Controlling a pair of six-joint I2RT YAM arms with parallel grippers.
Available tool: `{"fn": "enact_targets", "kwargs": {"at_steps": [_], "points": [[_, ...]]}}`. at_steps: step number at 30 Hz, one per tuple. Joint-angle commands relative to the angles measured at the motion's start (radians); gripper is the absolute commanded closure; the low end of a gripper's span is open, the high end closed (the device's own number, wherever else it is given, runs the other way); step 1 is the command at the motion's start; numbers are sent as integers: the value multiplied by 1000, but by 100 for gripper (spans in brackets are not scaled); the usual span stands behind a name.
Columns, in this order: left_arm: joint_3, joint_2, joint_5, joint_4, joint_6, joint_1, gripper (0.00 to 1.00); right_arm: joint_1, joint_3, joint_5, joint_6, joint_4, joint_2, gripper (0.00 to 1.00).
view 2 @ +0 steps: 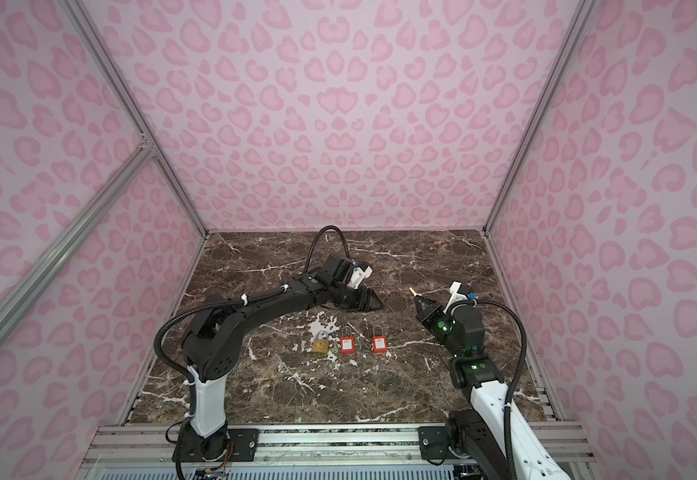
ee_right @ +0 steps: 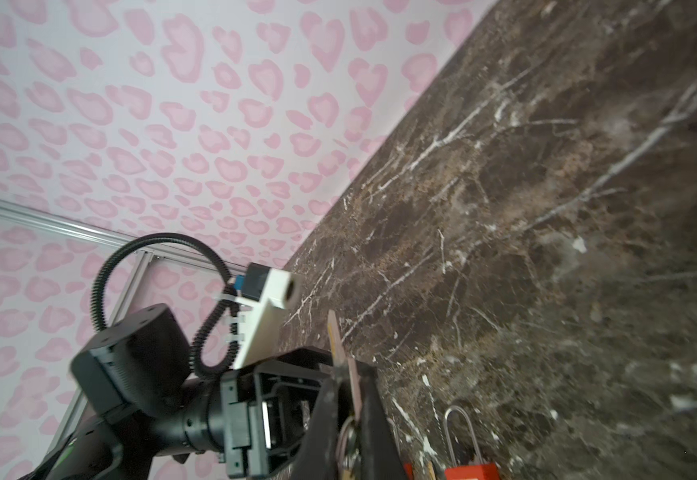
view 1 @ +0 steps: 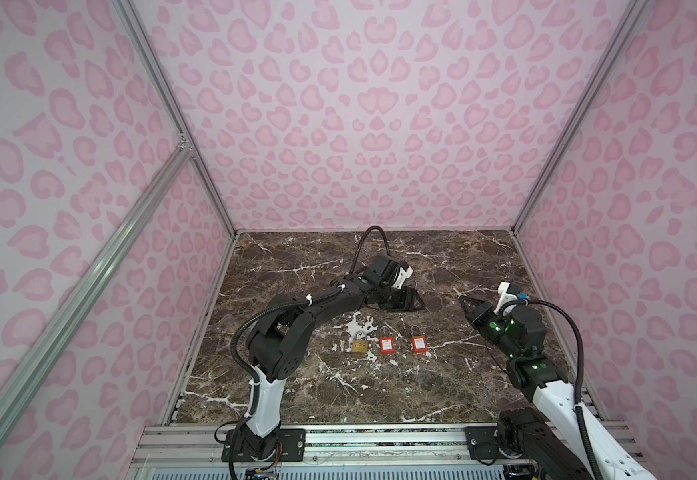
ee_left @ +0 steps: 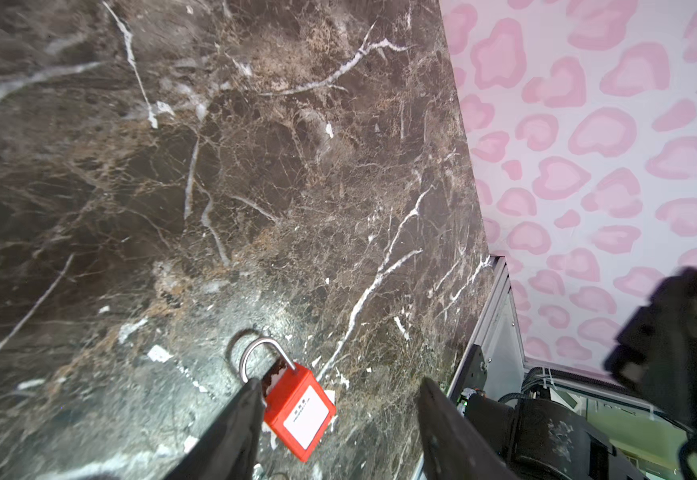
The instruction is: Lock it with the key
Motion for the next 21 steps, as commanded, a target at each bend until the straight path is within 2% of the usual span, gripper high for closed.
{"fn": "enact_targets", "kwargs": {"at_steps": [1,10,21], "points": [[-15,-34,-18,12,-12,14,38,19,-48,38,83,21,2,100],[-43,-84,-24,16,-22,54,38,154,-95,133,124,35,97,99],[-91,-106,-28,36,-31,62,38,291,-153,255,270,72,190,98]]}}
